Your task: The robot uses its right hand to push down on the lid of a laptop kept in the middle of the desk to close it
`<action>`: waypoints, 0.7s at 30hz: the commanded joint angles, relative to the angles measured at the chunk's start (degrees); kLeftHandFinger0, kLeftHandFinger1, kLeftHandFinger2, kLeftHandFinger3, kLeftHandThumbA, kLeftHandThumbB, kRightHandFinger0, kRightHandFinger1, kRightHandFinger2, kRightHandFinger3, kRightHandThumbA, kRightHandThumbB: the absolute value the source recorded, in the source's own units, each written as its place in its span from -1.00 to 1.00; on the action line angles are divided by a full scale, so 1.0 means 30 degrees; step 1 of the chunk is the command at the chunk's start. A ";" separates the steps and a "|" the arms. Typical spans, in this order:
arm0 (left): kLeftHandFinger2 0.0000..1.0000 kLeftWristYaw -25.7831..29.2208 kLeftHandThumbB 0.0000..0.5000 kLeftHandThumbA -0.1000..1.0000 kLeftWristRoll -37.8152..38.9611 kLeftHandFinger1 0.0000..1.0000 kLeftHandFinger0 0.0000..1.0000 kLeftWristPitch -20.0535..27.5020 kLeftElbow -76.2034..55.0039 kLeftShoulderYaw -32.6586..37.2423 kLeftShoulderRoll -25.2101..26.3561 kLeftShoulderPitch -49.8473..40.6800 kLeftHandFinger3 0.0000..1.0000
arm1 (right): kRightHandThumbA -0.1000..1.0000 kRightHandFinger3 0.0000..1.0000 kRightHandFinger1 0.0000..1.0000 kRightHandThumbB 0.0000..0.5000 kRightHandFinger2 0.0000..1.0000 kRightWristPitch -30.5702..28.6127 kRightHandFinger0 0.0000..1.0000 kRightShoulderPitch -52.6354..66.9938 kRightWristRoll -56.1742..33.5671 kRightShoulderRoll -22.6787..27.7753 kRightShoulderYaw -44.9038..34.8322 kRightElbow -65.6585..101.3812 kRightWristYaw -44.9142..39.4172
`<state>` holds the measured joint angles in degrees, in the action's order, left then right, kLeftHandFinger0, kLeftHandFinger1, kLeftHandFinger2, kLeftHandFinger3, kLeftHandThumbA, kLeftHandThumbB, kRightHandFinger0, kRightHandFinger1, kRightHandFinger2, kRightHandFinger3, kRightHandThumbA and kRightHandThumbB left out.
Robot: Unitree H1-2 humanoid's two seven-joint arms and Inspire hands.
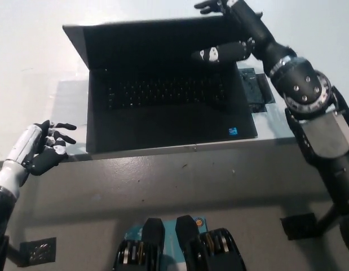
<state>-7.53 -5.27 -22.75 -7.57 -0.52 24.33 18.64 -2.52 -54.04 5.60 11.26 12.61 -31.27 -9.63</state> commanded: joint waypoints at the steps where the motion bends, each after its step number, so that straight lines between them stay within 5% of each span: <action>1: 0.02 -0.0328 -0.98 -0.91 -0.0166 -0.24 -0.38 0.0044 -0.0362 -0.0132 0.0480 0.0779 0.24 | 1.00 0.85 0.59 0.00 0.54 0.3893 0.81 0.1983 -0.0430 0.0425 -0.0438 0.1768 -0.1134; 7: -0.01 -0.0257 -0.98 -0.94 -0.0131 -0.26 -0.38 0.0173 -0.0301 -0.0224 0.0456 0.0693 0.22 | 1.00 0.92 0.62 0.05 0.58 0.4988 0.80 0.3872 -0.1360 0.0557 -0.1210 0.4328 -0.1404; 9: -0.02 -0.0199 -0.96 -0.93 -0.0293 -0.29 -0.42 0.0065 -0.0316 -0.0164 0.0472 0.0717 0.21 | 1.00 0.95 0.67 0.05 0.62 0.5301 1.00 0.4889 -0.1601 0.0612 -0.1519 0.5571 -0.1261; 18: 0.01 -0.0342 -1.00 -0.94 -0.0132 -0.24 -0.37 0.0125 -0.0374 -0.0270 0.0581 0.0723 0.25 | 1.00 1.00 0.69 0.09 0.63 0.5871 0.98 0.8035 -0.2628 -0.0338 -0.2606 0.7662 -0.0683; 21: -0.02 -0.0294 -0.96 -0.92 -0.0138 -0.26 -0.40 0.0210 -0.0296 -0.0299 0.0549 0.0729 0.22 | 1.00 1.00 0.75 -0.10 0.68 0.5923 1.00 0.9435 -0.3017 -0.0925 -0.2980 0.8400 -0.0577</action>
<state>-7.55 -5.36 -22.78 -7.50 -0.67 24.35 19.17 10.64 -28.67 -0.56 9.93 5.15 -8.40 -11.63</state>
